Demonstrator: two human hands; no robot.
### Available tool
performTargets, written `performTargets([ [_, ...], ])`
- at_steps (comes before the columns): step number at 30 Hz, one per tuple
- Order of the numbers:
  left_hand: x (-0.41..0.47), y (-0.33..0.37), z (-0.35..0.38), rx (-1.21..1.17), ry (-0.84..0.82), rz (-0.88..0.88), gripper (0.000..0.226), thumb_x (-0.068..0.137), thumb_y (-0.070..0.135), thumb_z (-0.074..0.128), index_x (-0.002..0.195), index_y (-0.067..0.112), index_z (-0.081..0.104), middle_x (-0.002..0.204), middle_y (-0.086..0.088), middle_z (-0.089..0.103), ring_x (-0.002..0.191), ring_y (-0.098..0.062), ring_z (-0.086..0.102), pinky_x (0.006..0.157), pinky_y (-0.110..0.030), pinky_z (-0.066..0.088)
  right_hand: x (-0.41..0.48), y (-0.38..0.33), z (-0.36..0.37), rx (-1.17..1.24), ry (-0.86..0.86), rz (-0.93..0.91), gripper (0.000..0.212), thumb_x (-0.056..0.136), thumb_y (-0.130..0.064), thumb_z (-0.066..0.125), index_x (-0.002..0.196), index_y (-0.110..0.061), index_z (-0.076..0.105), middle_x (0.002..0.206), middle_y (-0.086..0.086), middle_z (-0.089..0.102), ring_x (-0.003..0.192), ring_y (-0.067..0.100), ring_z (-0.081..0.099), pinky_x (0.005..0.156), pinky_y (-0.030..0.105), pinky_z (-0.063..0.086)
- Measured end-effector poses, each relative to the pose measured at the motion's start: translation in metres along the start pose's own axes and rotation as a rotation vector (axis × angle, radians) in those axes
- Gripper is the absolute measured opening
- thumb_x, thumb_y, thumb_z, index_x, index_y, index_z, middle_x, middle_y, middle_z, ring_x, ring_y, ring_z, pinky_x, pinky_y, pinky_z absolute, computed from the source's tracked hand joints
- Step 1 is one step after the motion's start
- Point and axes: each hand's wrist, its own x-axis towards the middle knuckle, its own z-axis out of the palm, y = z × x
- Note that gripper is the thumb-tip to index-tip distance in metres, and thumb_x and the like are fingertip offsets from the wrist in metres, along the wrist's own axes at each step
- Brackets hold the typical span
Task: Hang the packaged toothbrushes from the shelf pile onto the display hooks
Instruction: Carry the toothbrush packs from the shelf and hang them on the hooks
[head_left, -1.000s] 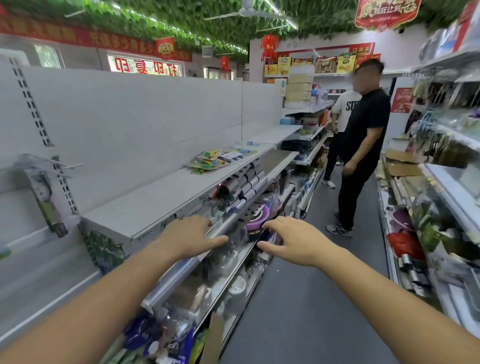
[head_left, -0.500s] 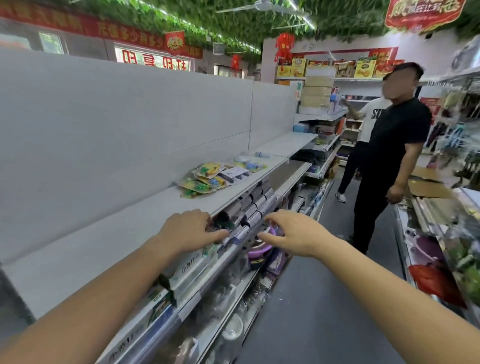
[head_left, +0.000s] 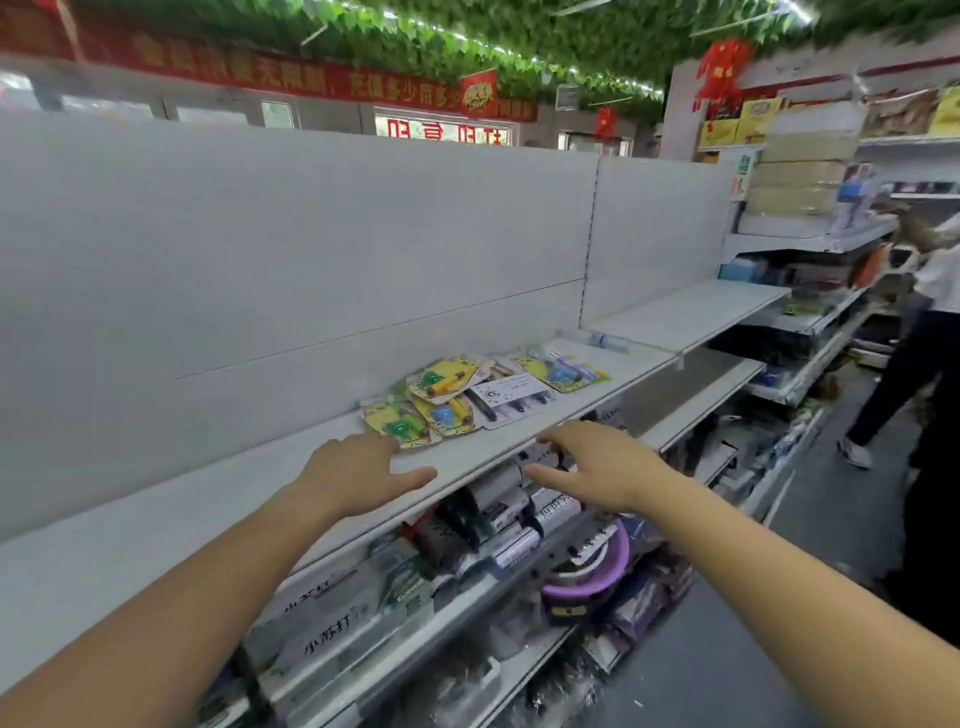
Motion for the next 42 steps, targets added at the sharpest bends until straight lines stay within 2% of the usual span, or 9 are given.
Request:
performTargets([
  [5, 0.039, 0.001, -0.001, 0.012, 0.001, -0.120, 0.070, 0.086, 0.086, 0.037, 0.114, 0.027, 0.063, 0.123, 0.001, 0.067, 0.108, -0.021, 0.063, 0.080, -0.034, 0.048, 0.064, 0.040, -0.001, 0.056, -0.015, -0.080, 0.077, 0.089, -0.078, 0.040, 0.146, -0.026, 0.048, 0.138, -0.005, 0.058, 0.121, 0.016, 0.056, 0.098, 0.038, 0.049],
  [10, 0.077, -0.014, -0.007, 0.007, 0.022, -0.243, 0.073, 0.090, 0.080, 0.041, 0.131, 0.024, 0.061, 0.132, 0.000, 0.063, 0.120, -0.022, 0.059, 0.094, -0.035, 0.049, 0.128, 0.047, 0.001, 0.071, -0.022, -0.152, 0.073, 0.092, -0.074, 0.042, 0.143, -0.022, 0.052, 0.138, -0.002, 0.060, 0.122, 0.019, 0.057, 0.097, 0.039, 0.049],
  [17, 0.126, -0.036, 0.006, -0.089, 0.009, -0.362, 0.081, 0.080, 0.091, 0.039, 0.109, 0.021, 0.069, 0.112, 0.002, 0.068, 0.109, -0.021, 0.064, 0.082, -0.032, 0.048, 0.203, 0.047, 0.005, 0.037, -0.051, -0.132, 0.083, 0.088, -0.080, 0.034, 0.139, -0.020, 0.057, 0.135, 0.004, 0.062, 0.120, 0.023, 0.058, 0.095, 0.039, 0.049],
  [20, 0.138, -0.035, 0.007, -0.105, -0.018, -0.415, 0.079, 0.074, 0.096, 0.038, 0.073, 0.020, 0.058, 0.081, 0.003, 0.062, 0.083, -0.019, 0.063, 0.067, -0.030, 0.045, 0.231, 0.044, 0.007, 0.001, -0.036, -0.099, 0.080, 0.091, -0.079, 0.030, 0.101, -0.012, 0.072, 0.099, 0.008, 0.068, 0.094, 0.025, 0.064, 0.079, 0.038, 0.053],
  [24, 0.147, -0.027, 0.010, -0.081, -0.085, -0.474, 0.078, 0.065, 0.101, 0.039, 0.068, 0.023, 0.051, 0.076, 0.006, 0.057, 0.082, -0.018, 0.061, 0.070, -0.030, 0.045, 0.257, 0.035, 0.014, -0.028, -0.055, -0.012, 0.082, 0.084, -0.088, 0.023, 0.053, -0.015, 0.041, 0.054, 0.002, 0.045, 0.053, 0.019, 0.048, 0.053, 0.031, 0.038],
  [29, 0.156, -0.018, 0.017, -0.098, -0.130, -0.533, 0.076, 0.059, 0.100, 0.050, 0.078, 0.027, 0.050, 0.093, 0.004, 0.064, 0.098, -0.019, 0.066, 0.075, -0.029, 0.048, 0.287, 0.030, 0.030, -0.128, -0.140, 0.082, 0.095, 0.072, -0.098, 0.015, 0.065, -0.016, 0.060, 0.074, 0.003, 0.066, 0.077, 0.023, 0.065, 0.078, 0.034, 0.053],
  [34, 0.161, -0.021, 0.011, -0.274, -0.143, -0.591, 0.061, 0.064, 0.085, 0.070, 0.078, 0.032, 0.044, 0.086, 0.009, 0.053, 0.093, -0.018, 0.057, 0.073, -0.028, 0.045, 0.308, 0.033, 0.046, -0.143, -0.147, 0.127, 0.110, 0.063, -0.104, 0.017, 0.112, -0.021, 0.071, 0.119, 0.010, 0.068, 0.121, 0.031, 0.057, 0.107, 0.046, 0.039],
  [39, 0.162, -0.041, 0.017, -0.596, -0.118, -0.630, 0.047, 0.070, 0.061, 0.085, 0.088, 0.024, 0.062, 0.091, 0.006, 0.067, 0.092, -0.017, 0.065, 0.060, -0.021, 0.042, 0.319, 0.034, 0.055, 0.040, -0.097, 0.176, 0.092, 0.063, -0.099, 0.046, 0.108, -0.021, 0.064, 0.137, 0.011, 0.058, 0.136, 0.034, 0.044, 0.115, 0.056, 0.025],
  [42, 0.159, -0.049, 0.021, -0.800, -0.064, -0.687, 0.058, 0.071, 0.051, 0.089, 0.106, 0.015, 0.059, 0.097, 0.001, 0.068, 0.085, -0.013, 0.065, 0.058, -0.025, 0.043, 0.328, 0.030, 0.057, 0.235, -0.028, 0.206, 0.103, 0.061, -0.088, 0.066, 0.132, -0.015, 0.049, 0.141, 0.011, 0.054, 0.138, 0.033, 0.042, 0.114, 0.054, 0.024],
])
